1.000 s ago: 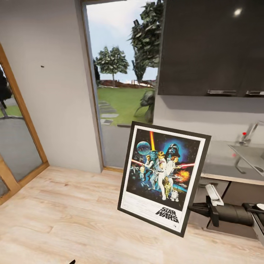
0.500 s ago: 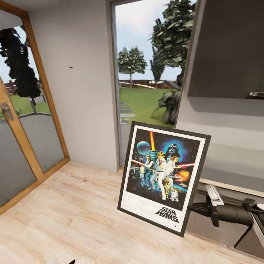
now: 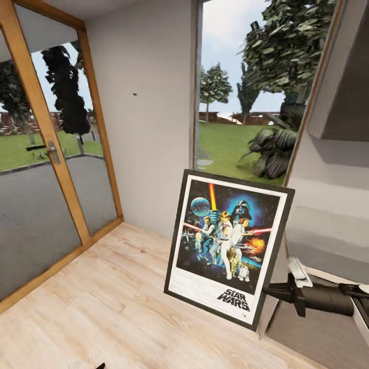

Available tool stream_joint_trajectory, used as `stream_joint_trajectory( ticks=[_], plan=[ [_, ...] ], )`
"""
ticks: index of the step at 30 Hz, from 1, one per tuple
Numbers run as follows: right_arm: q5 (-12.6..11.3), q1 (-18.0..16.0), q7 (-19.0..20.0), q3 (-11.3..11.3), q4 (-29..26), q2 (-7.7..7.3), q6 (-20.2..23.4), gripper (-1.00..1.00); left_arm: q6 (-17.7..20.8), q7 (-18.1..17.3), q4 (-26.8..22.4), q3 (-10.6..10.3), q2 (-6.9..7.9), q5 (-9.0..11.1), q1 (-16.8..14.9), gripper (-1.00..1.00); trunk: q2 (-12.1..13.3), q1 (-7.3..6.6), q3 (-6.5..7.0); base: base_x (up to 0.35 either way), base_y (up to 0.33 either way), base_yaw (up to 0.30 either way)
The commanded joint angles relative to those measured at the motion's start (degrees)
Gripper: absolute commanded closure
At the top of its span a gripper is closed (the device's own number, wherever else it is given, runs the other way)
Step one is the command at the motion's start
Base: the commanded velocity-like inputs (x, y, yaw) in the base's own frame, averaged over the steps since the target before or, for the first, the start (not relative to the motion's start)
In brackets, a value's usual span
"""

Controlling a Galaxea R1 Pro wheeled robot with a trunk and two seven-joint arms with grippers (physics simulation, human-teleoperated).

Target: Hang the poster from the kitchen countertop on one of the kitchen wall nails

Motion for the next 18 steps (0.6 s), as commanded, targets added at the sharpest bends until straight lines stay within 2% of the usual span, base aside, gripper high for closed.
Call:
stream_joint_trajectory(
  ticks=[1,18],
  plan=[
    [-0.1,0.0,0.3,0.0,0.0,-0.04,0.8,1.00,-0.4,-0.1,0.1,0.2,0.00,-0.3,-0.1,-1.00,-0.1,0.06,-0.13,0.237,0.224,0.110],
    [-0.1,0.0,0.4,0.0,0.0,-0.05,0.9,1.00,-0.4,-0.1,0.1,0.2,0.00,-0.3,-0.1,-1.00,-0.1,0.06,-0.13,0.237,0.234,0.016]
  ],
)
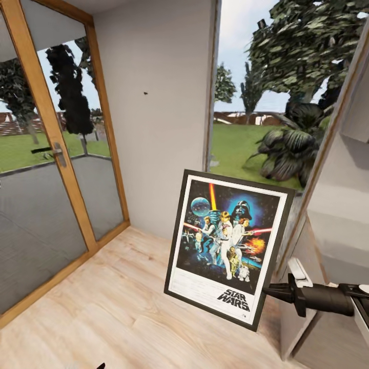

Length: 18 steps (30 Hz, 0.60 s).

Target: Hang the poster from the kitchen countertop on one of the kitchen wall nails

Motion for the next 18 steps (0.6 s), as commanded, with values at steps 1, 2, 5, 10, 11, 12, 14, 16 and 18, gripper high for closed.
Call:
stream_joint_trajectory(
  ticks=[1,2,5,10,11,12,14,16,18],
  plan=[
    [-0.1,-0.1,0.3,0.0,0.0,0.01,0.8,1.00,-0.4,-0.2,0.1,0.2,0.00,-0.3,-0.1,-1.00,-0.1,0.06,-0.13,0.237,0.250,0.103],
    [-0.1,-0.1,0.3,0.0,0.0,0.02,0.8,1.00,-0.4,-0.2,0.1,0.2,0.00,-0.3,-0.1,-1.00,-0.1,0.06,-0.13,0.237,0.252,0.140],
    [-0.1,-0.1,0.3,0.0,0.0,0.05,0.8,1.00,-0.4,-0.2,0.1,0.2,0.00,-0.3,-0.1,-1.00,-0.1,0.06,-0.13,0.237,0.255,0.219],
    [-0.1,-0.1,0.3,0.0,0.0,0.05,0.8,1.00,-0.4,-0.2,0.1,0.2,0.00,-0.3,-0.1,-1.00,-0.1,0.06,-0.13,0.237,0.258,0.271],
    [-0.1,-0.1,0.3,0.0,0.0,0.06,0.8,1.00,-0.4,-0.2,0.1,0.2,0.00,-0.3,-0.1,-1.00,-0.1,0.06,-0.13,0.237,0.260,0.282],
    [-0.1,-0.1,0.3,0.0,0.0,0.06,0.8,1.00,-0.4,-0.2,0.1,0.2,0.00,-0.3,-0.1,-1.00,-0.1,0.06,-0.13,0.237,0.261,0.284],
    [-0.1,-0.1,0.3,0.0,0.0,0.06,0.8,1.00,-0.4,-0.2,0.1,0.2,0.00,-0.3,-0.1,-1.00,-0.1,0.06,-0.13,0.236,0.262,0.285],
    [-0.1,-0.1,0.3,0.0,0.0,0.06,0.8,1.00,-0.3,-0.2,0.1,0.2,0.00,-0.3,-0.1,-1.00,-0.1,0.06,-0.13,0.236,0.264,0.286],
    [-0.1,-0.1,0.3,0.0,0.0,0.06,0.8,1.00,-0.3,-0.2,0.1,0.2,0.00,-0.3,-0.1,-1.00,-0.1,0.06,-0.13,0.237,0.268,0.287]
  ],
)
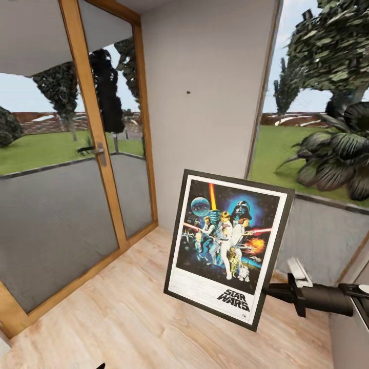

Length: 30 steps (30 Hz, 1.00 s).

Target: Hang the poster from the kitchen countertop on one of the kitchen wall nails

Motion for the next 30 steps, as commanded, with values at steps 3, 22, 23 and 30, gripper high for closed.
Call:
stream_joint_trajectory(
  ticks=[3,22,23,30],
  plan=[
    [-0.1,0.0,0.3,0.0,0.0,-0.02,0.8,1.00,-0.4,-0.1,0.1,0.2,0.00,-0.3,-0.1,-1.00,-0.1,0.06,-0.13,0.237,0.275,0.287],
    [-0.1,0.0,0.3,0.0,0.0,-0.02,0.8,1.00,-0.3,-0.1,0.1,0.2,0.00,-0.3,-0.1,-1.00,-0.1,0.06,-0.13,0.232,0.287,0.088],
    [-0.1,0.0,0.3,0.0,0.0,-0.02,0.8,1.00,-0.3,-0.1,0.1,0.2,0.00,-0.3,-0.1,-1.00,-0.1,0.06,-0.13,0.230,0.289,0.000],
    [-0.2,0.0,0.3,0.0,0.1,-0.02,0.8,1.00,-0.3,-0.1,0.1,0.2,0.00,-0.3,-0.1,-1.00,-0.1,0.06,-0.12,0.229,0.289,-0.024]
  ],
)
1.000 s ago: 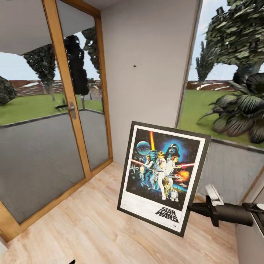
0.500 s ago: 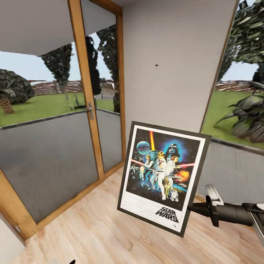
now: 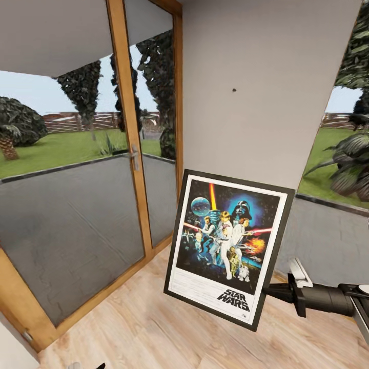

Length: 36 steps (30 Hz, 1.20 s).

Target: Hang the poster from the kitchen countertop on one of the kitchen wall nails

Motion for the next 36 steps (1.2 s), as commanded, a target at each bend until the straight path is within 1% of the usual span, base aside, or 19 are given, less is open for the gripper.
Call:
stream_joint_trajectory(
  ticks=[1,14,27,36],
  plan=[
    [-0.1,-0.1,0.3,0.0,0.0,-0.01,0.8,1.00,-0.3,-0.2,0.1,0.2,0.00,-0.3,-0.1,-1.00,-0.1,0.06,-0.12,0.229,0.290,-0.126],
    [-0.1,-0.1,0.3,0.0,0.0,-0.01,0.8,1.00,-0.3,-0.2,0.1,0.2,0.01,-0.3,-0.1,-1.00,-0.1,0.06,0.37,0.214,0.300,-0.215],
    [-0.1,-0.1,0.4,0.0,0.0,-0.01,0.8,1.00,-0.3,-0.2,0.1,0.1,0.02,-0.3,-0.1,-1.00,-0.1,0.06,0.46,0.208,0.303,-0.037],
    [-0.1,-0.1,0.4,0.0,0.0,-0.02,0.9,1.00,-0.3,-0.2,0.1,0.0,0.01,-0.3,-0.1,-1.00,-0.1,0.06,0.76,0.226,0.290,-0.207]
  ],
)
